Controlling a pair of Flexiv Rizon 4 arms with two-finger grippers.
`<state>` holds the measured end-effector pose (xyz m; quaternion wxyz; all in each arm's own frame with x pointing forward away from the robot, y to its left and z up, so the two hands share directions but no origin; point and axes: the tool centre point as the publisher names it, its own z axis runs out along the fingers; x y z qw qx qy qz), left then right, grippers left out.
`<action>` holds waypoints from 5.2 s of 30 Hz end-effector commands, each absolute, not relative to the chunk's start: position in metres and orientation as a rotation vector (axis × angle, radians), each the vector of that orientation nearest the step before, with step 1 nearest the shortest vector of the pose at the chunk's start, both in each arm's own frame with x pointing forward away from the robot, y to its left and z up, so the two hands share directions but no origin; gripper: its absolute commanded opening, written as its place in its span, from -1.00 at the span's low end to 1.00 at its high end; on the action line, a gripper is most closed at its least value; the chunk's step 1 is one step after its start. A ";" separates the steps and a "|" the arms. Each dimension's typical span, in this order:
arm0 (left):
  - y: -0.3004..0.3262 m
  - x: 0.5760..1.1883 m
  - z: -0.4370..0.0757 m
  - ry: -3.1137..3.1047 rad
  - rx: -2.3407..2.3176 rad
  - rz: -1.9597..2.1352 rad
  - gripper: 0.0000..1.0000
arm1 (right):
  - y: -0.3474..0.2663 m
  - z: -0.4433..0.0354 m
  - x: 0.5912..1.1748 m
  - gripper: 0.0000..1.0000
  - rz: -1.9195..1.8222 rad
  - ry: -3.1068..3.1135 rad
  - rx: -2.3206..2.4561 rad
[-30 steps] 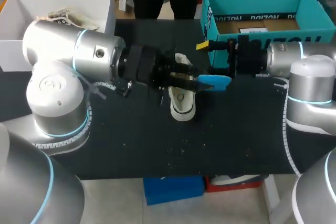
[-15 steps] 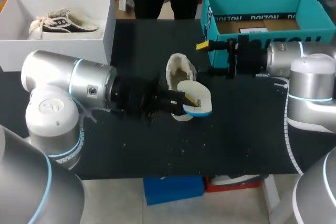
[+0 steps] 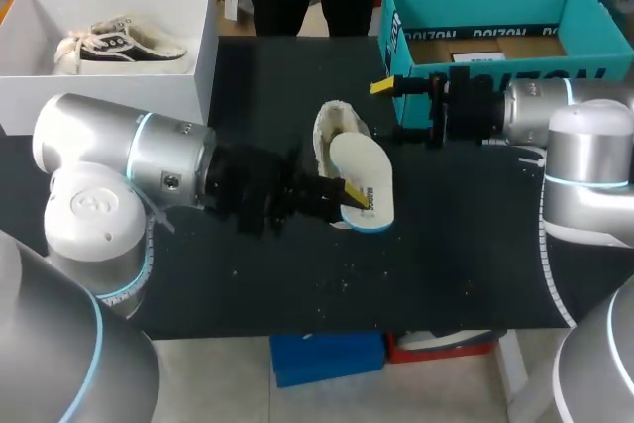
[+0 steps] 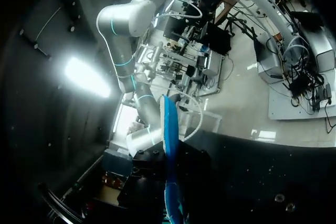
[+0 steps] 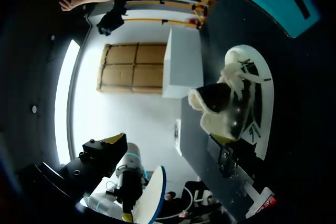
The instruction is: Take the shoe out of the shoebox, open the shoe tongue, remove and reinsert the insole, then place the shoe into the shoebox
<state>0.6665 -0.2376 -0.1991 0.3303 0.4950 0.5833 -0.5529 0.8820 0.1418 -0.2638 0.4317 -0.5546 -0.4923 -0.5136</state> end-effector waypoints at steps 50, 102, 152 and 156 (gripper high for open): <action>-0.213 0.761 -0.282 1.099 1.461 -1.169 -1.00 | 0.144 -0.264 0.881 1.00 -1.276 -1.232 -1.385; -0.213 0.761 -0.282 1.099 1.461 -1.169 -1.00 | 0.195 -0.278 0.842 -1.00 -1.109 -1.259 -1.284; -0.196 0.751 -0.205 2.074 2.167 0.302 1.00 | 0.195 -0.278 0.842 -1.00 -1.109 -1.259 -1.284; -0.196 0.752 -0.206 2.153 2.134 0.289 1.00 | 0.195 -0.278 0.842 -1.00 -1.109 -1.259 -1.284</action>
